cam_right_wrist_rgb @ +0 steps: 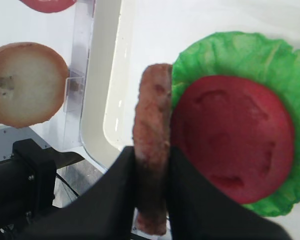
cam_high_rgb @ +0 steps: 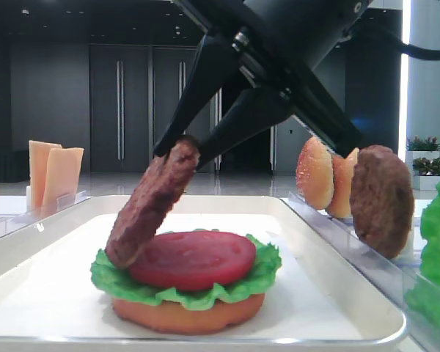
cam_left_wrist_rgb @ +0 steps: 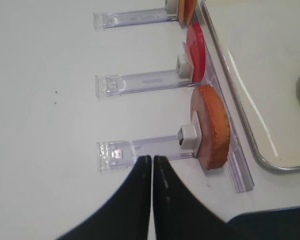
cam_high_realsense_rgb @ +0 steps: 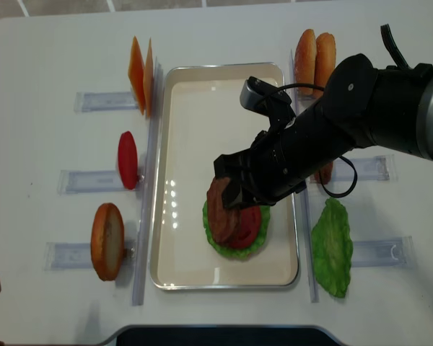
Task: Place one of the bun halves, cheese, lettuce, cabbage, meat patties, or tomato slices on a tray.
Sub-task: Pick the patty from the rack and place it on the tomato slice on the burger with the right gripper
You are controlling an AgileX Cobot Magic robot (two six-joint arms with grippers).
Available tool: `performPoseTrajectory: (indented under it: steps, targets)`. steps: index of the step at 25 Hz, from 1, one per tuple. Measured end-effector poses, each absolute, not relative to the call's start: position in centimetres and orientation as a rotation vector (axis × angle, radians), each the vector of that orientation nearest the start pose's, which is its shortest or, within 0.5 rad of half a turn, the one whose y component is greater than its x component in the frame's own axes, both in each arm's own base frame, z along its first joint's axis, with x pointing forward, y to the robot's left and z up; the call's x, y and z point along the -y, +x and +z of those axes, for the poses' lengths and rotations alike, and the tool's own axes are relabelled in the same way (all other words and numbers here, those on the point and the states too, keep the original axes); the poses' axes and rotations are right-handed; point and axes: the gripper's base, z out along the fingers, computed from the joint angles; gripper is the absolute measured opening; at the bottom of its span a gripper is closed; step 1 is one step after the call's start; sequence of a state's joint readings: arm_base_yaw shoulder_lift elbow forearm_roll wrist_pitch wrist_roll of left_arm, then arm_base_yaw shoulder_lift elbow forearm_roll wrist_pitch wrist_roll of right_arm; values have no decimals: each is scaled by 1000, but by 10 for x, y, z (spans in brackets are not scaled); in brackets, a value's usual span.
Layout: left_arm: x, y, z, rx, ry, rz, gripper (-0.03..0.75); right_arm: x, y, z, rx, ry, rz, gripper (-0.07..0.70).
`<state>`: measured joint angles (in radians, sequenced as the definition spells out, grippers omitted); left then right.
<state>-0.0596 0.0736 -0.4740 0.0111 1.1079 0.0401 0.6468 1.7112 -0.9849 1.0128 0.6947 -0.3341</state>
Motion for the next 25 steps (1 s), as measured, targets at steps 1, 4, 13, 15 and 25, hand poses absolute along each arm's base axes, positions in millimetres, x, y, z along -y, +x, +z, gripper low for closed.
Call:
performPoseTrajectory:
  steps: [1, 4, 13, 15, 25]
  targets:
    - [-1, 6, 266, -2188, 109, 3, -1, -238, 233, 199, -2816, -351, 1111, 155]
    - [-1, 6, 266, -2188, 109, 3, -1, -238, 233, 199, -2816, -351, 1111, 155]
    - [-1, 6, 266, -2188, 109, 3, -1, -238, 233, 199, -2815, -350, 1110, 170]
    - [-1, 6, 266, -2188, 109, 3, -1, -238, 233, 199, -2815, -350, 1110, 179]
    - [-1, 6, 266, -2188, 109, 3, -1, -238, 234, 199, -2815, -347, 1110, 253]
